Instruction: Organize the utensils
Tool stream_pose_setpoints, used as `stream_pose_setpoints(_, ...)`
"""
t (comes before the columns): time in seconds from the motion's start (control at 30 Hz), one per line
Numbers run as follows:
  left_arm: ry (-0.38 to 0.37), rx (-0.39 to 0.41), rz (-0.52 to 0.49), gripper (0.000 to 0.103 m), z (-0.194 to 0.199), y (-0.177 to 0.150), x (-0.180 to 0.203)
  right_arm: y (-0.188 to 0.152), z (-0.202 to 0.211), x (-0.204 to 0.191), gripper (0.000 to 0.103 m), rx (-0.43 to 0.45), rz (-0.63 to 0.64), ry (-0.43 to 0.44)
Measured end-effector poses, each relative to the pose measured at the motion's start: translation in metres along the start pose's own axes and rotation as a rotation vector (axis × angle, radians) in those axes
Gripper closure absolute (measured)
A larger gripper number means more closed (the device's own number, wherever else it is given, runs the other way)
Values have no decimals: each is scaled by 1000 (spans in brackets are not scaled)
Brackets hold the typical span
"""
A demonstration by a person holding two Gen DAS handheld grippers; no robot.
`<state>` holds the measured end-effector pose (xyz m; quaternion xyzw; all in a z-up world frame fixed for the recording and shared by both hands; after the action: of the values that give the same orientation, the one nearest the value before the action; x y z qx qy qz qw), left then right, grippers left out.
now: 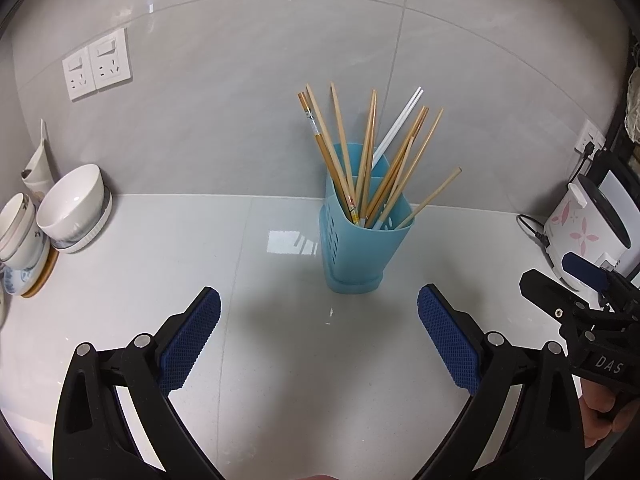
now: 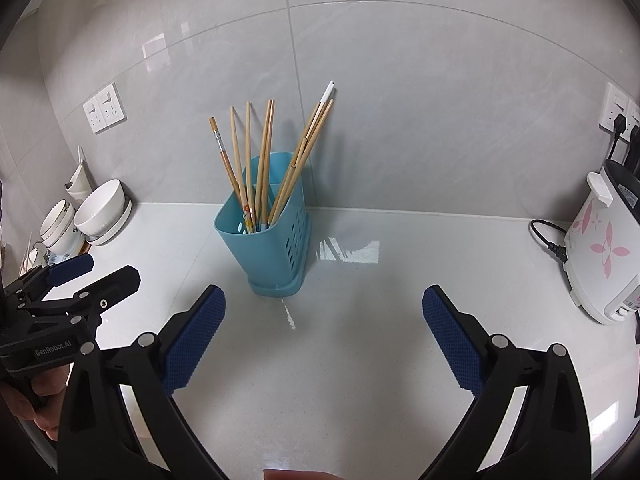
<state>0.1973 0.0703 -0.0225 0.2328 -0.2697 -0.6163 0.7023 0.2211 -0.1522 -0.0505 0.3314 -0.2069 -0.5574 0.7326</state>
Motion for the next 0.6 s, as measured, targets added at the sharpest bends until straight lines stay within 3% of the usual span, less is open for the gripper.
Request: stream_pose_setpoints(0.6,1,8,-9,6,3,0,2,-2,1,1,8,-3,-3,-6)
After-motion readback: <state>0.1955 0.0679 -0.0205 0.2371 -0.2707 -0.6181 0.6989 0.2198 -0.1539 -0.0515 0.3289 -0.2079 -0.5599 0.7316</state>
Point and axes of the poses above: each gripper's, at about its wrist camera, not at the fingertips, and z roughly against the way its jaws point, x to its right, y to its top, the point moved 6 cm from there along -z, roughly the way its jaws point, and after that the axes turned 2 degrees about z, right-handed, at the moved point
